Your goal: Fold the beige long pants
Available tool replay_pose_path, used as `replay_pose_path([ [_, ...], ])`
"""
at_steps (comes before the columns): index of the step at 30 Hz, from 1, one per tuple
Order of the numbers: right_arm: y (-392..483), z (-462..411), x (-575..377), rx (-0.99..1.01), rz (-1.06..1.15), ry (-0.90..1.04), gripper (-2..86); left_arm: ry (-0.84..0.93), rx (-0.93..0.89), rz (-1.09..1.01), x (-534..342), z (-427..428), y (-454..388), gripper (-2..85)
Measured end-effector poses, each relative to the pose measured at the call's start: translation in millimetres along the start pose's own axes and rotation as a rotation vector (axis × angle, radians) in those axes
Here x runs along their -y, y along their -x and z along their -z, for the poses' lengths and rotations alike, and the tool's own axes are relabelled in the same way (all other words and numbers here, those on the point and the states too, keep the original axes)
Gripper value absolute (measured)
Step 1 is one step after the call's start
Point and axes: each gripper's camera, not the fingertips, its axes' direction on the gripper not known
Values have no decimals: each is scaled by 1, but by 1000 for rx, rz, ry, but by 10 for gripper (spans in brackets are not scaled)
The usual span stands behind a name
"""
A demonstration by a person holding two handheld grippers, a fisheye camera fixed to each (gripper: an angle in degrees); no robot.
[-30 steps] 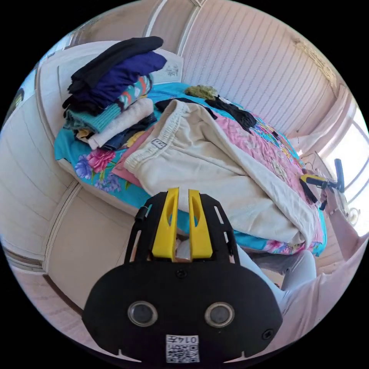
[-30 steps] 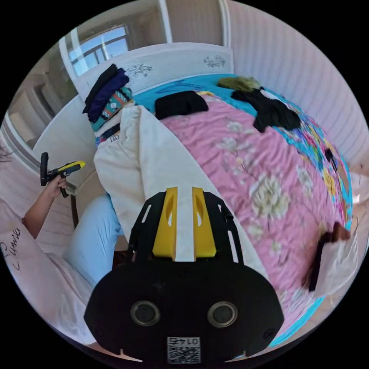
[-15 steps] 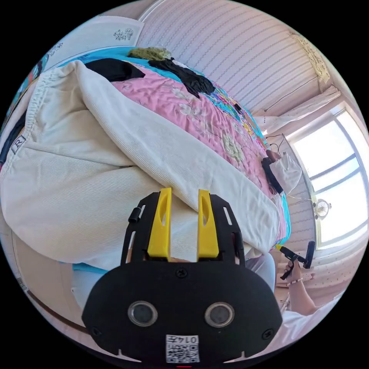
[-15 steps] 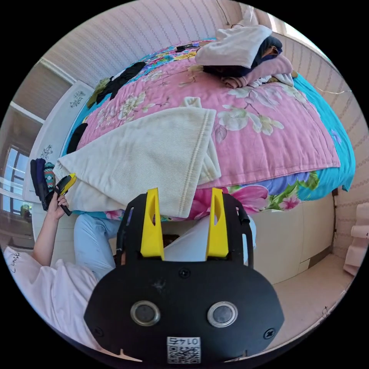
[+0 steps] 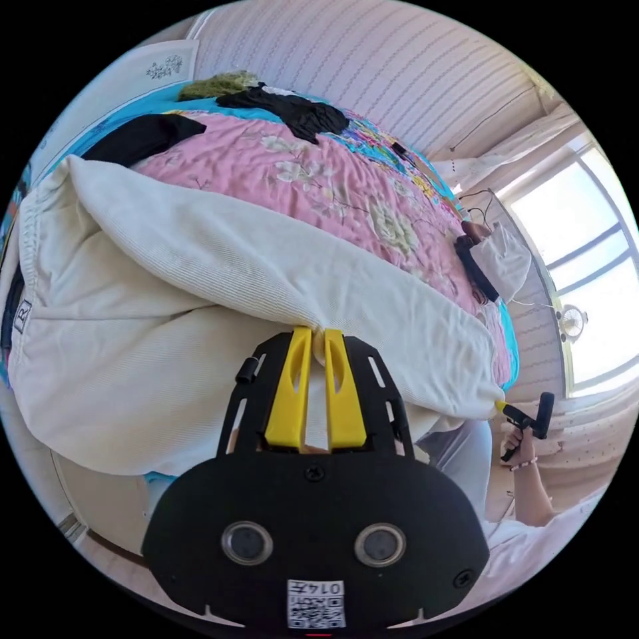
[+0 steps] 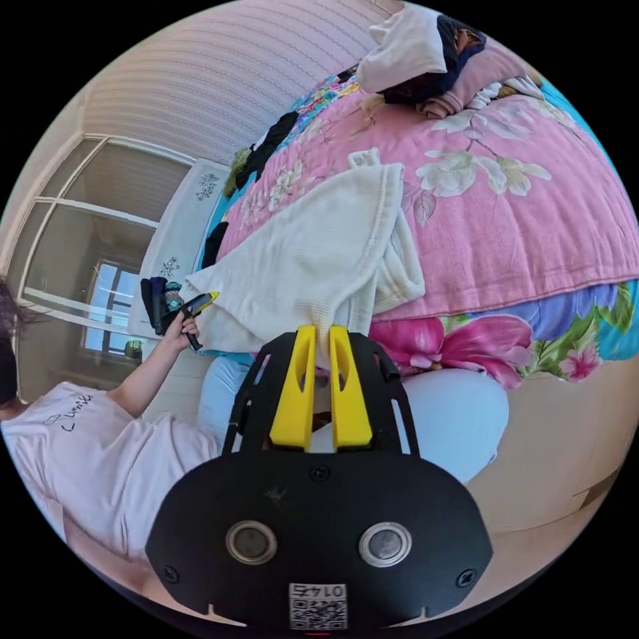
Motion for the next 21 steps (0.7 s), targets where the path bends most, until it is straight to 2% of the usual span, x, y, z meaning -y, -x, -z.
replay_pose_path([
  [6, 4, 47, 41, 100, 199, -181, 19, -151, -51, -87, 52, 10, -39, 32],
  [11, 13, 61, 141, 0, 289, -239, 20, -205, 10, -100, 131, -28, -71, 39],
  [16, -29, 45, 204, -67, 88, -371, 32, -86, 44, -32, 164, -105, -77, 60],
  [19, -60, 27, 190, -58, 31, -355, 44, -66, 125, -185, 138, -131, -104, 61],
  [21, -74, 14, 165, -93, 55, -301, 55, -18, 146, -410, 97, -154, -139, 50],
])
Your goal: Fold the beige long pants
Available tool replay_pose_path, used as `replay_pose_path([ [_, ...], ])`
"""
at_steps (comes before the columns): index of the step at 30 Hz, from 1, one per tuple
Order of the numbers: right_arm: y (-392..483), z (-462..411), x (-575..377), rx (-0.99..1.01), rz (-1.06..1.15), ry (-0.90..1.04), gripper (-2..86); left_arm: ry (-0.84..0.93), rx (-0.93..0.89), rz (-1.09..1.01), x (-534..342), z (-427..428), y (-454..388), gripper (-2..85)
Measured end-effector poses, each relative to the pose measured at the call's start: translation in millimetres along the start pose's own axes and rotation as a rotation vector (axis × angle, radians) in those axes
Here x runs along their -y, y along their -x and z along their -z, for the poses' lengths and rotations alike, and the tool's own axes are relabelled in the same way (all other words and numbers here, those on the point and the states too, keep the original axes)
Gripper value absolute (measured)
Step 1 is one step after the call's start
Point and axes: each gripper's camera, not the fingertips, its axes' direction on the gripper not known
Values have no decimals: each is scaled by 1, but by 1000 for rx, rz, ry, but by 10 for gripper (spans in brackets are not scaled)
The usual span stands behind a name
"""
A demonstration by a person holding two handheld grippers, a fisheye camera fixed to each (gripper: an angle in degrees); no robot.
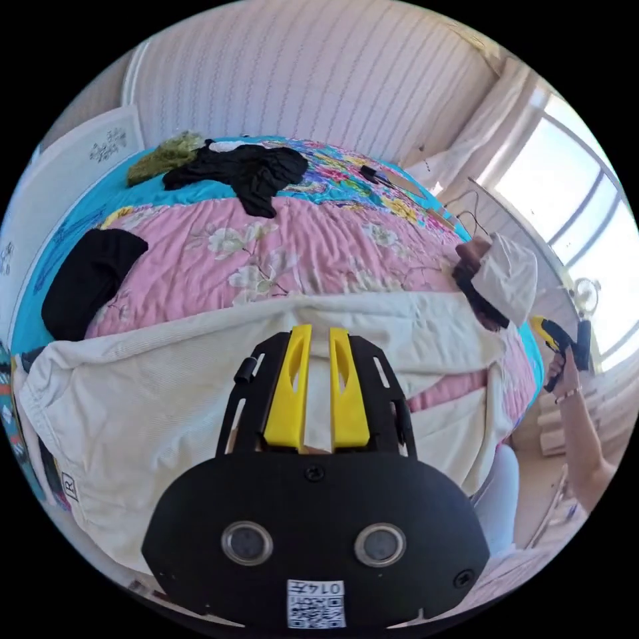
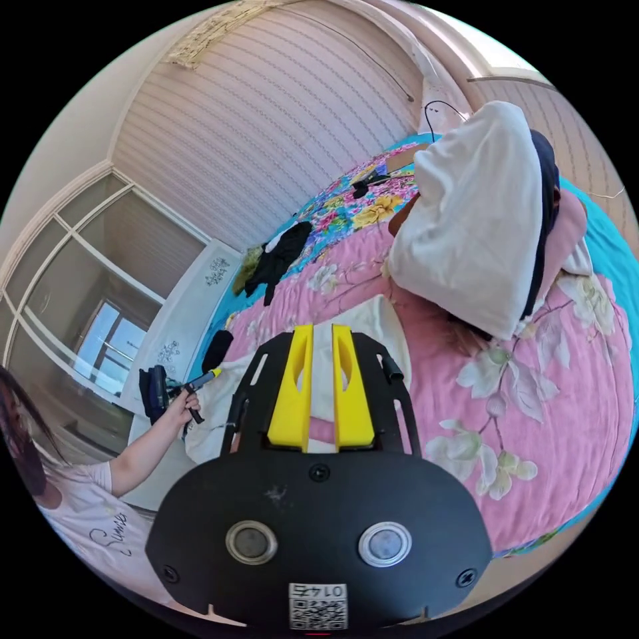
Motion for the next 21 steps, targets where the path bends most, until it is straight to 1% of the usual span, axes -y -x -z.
replay_pose_path([
  [1, -10, -3, -23, -55, -5, 53, 65, 25, 6, -60, -7, -6, -15, 50],
  [3, -24, -5, -63, -103, -24, 122, 79, 145, -9, -281, -37, -37, -76, 54],
  [4, -30, -6, -89, -125, -29, 166, 84, 167, -21, -325, -44, -44, -91, 57],
  [6, -34, -7, -125, -167, -38, 222, 92, 178, -46, -476, -61, -65, -148, 68],
  [8, -32, -17, -159, -200, -13, 309, 97, 172, -16, -526, -64, -83, -180, 72],
  [10, -31, -25, -170, -243, 10, 340, 92, 193, -10, -493, -60, -108, -197, 70],
  [12, -31, -30, -169, -237, 22, 393, 72, 270, -19, -417, -56, -144, -208, 62],
  [14, -32, -22, -165, -204, 32, 400, 42, 273, -16, -394, -53, -155, -215, 59],
  [16, -34, -2, -168, -237, 24, 375, 33, 257, -24, -393, -53, -158, -222, 56],
  [18, -40, 23, -175, -268, -6, 345, 28, 206, -62, -415, -53, -155, -230, 50],
  [21, -66, 36, -194, -216, -82, 378, 29, 188, -27, -458, -50, -163, -240, 51],
])
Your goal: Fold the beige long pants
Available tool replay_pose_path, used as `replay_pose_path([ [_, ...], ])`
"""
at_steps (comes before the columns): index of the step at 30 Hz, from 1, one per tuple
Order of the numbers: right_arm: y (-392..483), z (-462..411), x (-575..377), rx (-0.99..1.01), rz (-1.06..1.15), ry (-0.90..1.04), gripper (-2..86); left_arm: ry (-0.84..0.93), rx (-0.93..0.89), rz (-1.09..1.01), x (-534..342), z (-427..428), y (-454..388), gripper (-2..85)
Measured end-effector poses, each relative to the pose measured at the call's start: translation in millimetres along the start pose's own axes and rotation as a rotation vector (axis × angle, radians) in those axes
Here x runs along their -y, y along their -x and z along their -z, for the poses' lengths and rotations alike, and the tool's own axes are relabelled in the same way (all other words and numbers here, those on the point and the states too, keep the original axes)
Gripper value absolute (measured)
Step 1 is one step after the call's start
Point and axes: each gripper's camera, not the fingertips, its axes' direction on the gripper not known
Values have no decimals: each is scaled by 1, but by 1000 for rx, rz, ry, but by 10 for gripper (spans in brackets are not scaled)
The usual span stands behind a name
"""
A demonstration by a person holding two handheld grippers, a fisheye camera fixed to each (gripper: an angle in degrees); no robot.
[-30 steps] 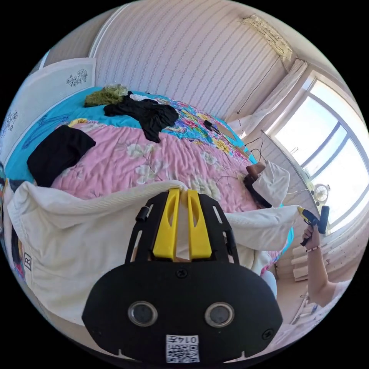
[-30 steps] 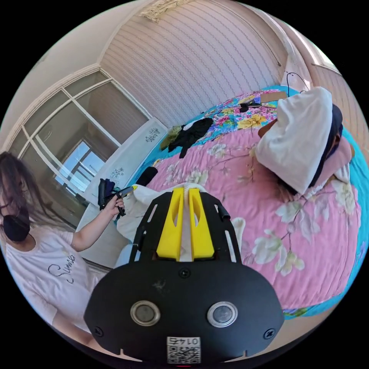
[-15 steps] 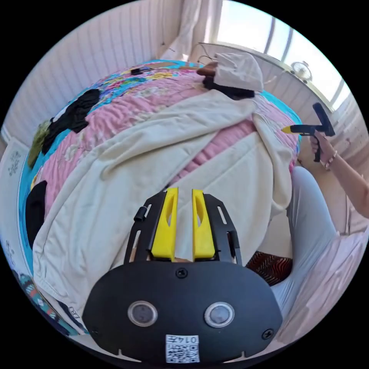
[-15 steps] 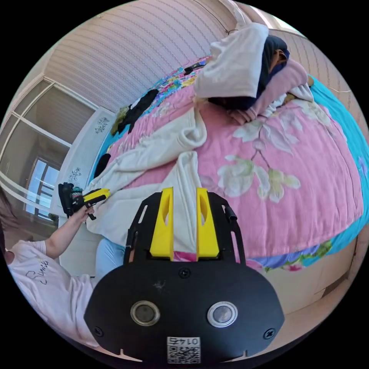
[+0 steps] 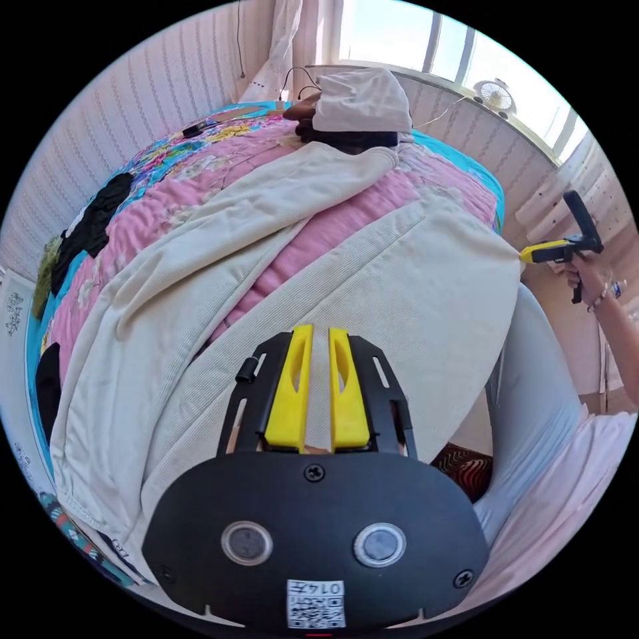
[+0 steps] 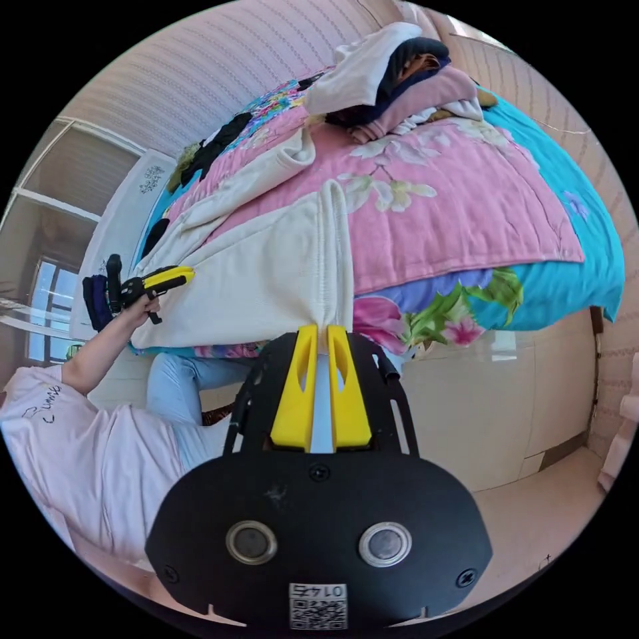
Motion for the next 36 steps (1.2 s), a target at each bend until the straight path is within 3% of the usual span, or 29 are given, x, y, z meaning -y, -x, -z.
replay_pose_path([
  [3, -5, -18, 6, -47, -21, 67, 35, 4, 74, -34, 11, -14, -3, 56],
  [7, 13, -6, 47, -96, 24, -97, 60, 75, 125, -67, 29, -51, -6, 64],
  [12, 39, -32, 120, -90, 111, -146, 94, 102, 91, -68, 46, -98, -16, 45],
  [16, 38, -77, 172, -180, 79, 15, 49, 59, 48, -3, 54, -103, -9, 13],
  [20, 50, -55, 192, -270, 101, -160, 9, 57, 19, 3, 63, -131, -9, 4],
  [26, 52, -65, 228, -202, 210, -143, 53, 21, -18, -79, 93, -117, -6, 12],
  [31, 54, -98, 244, -175, 351, -186, 105, -143, 40, -163, 162, -108, 9, 18],
  [36, 25, -120, 264, -15, 302, -303, 132, -130, -51, -167, 298, -199, -2, 79],
])
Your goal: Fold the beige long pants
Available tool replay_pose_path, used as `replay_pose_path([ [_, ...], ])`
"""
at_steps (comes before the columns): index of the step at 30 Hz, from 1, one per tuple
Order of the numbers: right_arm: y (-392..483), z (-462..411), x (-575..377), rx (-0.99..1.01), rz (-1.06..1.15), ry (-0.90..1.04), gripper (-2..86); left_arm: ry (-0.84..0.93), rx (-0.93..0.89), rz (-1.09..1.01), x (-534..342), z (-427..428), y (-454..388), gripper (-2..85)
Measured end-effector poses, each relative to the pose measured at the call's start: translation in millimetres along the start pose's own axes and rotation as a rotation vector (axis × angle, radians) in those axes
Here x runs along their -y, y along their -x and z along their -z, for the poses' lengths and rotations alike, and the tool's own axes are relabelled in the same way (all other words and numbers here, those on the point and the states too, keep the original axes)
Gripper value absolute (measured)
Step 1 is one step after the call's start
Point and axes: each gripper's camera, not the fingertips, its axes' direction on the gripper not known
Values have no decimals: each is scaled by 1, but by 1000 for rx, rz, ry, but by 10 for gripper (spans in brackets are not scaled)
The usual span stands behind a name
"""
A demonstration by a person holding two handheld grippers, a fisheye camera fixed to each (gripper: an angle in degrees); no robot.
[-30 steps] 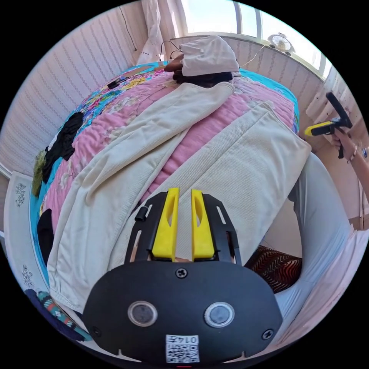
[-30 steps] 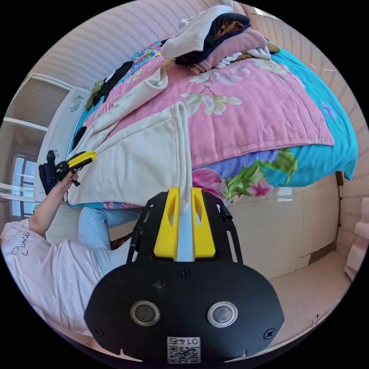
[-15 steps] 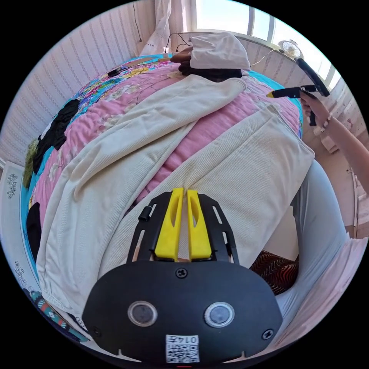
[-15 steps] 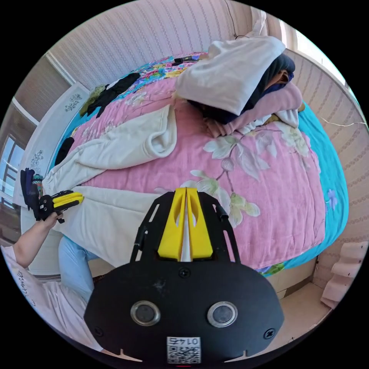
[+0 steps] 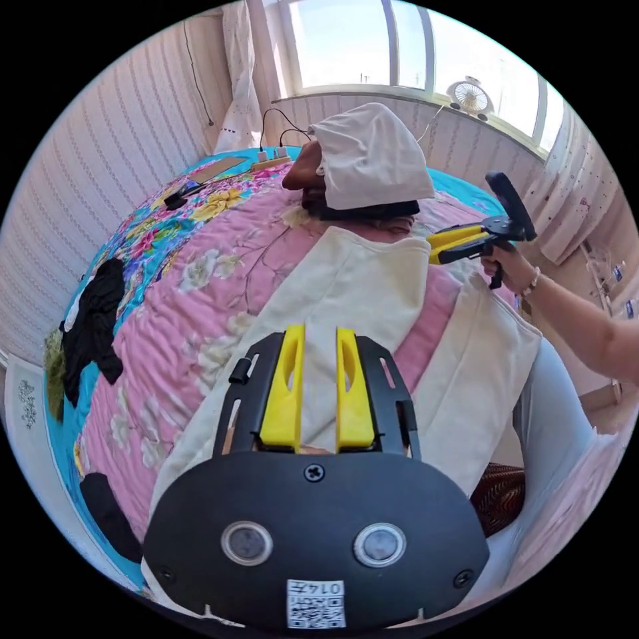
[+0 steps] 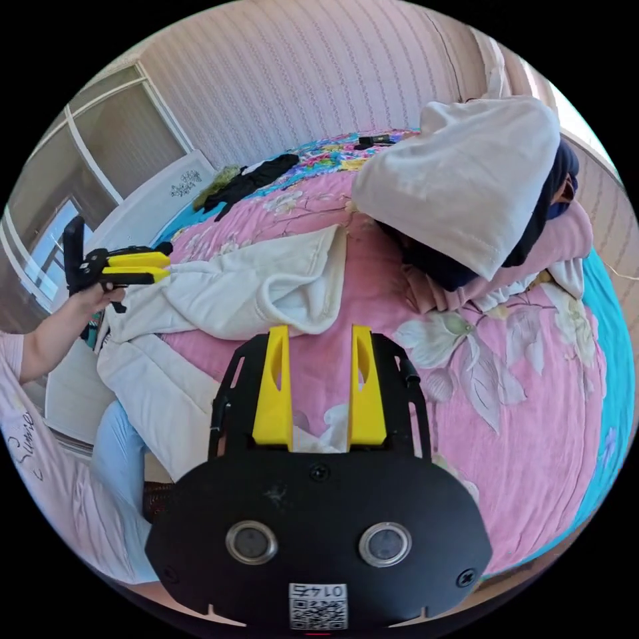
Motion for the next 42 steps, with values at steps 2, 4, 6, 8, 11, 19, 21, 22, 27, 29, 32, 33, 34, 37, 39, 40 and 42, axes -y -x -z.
replay_pose_path([
  [2, -15, -16, 7, 60, -27, 6, 134, 31, 14, -13, 31, -44, -4, 84],
  [4, -24, -32, 14, 78, -26, 58, 133, 94, 28, -23, 54, -88, -10, 85],
  [6, -33, -46, 15, 98, -32, 98, 129, 194, 52, -60, 71, -135, -21, 86],
  [8, -37, -50, 7, 123, 10, 58, 102, 190, 73, -110, 77, -145, -28, 81],
  [11, -40, -56, 1, 140, 48, 26, 59, 179, 93, -192, 81, -157, -40, 54],
  [19, -76, -65, -3, 306, 5, -27, 29, 257, 220, -264, 117, -178, -65, -4],
  [21, -84, -65, -5, 341, -4, -53, 26, 272, 266, -288, 131, -177, -68, -6],
  [22, -88, -65, -6, 356, -5, -62, 25, 274, 282, -292, 135, -176, -68, -6],
  [27, -89, -64, -3, 330, 40, -54, 23, 274, 368, -289, 170, -174, -56, -5],
  [29, -91, -62, -1, 357, 53, -61, 23, 282, 344, -259, 183, -180, -48, -5],
  [32, -98, -60, 0, 404, 55, -88, 25, 303, 282, -214, 199, -206, -40, -1],
  [33, -100, -61, 0, 400, 53, -91, 26, 322, 268, -202, 201, -222, -38, 2],
  [34, -104, -65, 0, 387, 37, -88, 29, 332, 260, -196, 200, -231, -37, 4],
  [37, -112, -83, 0, 321, -24, -48, 40, 332, 235, -173, 193, -262, -34, 19],
  [39, -116, -83, 0, 316, -42, -74, 51, 308, 213, -144, 194, -259, -30, 32],
  [40, -121, -79, -2, 325, -54, -121, 59, 303, 217, -147, 195, -256, -29, 34],
  [42, -127, -73, -6, 343, -64, -190, 76, 278, 219, -162, 200, -238, -27, 44],
])
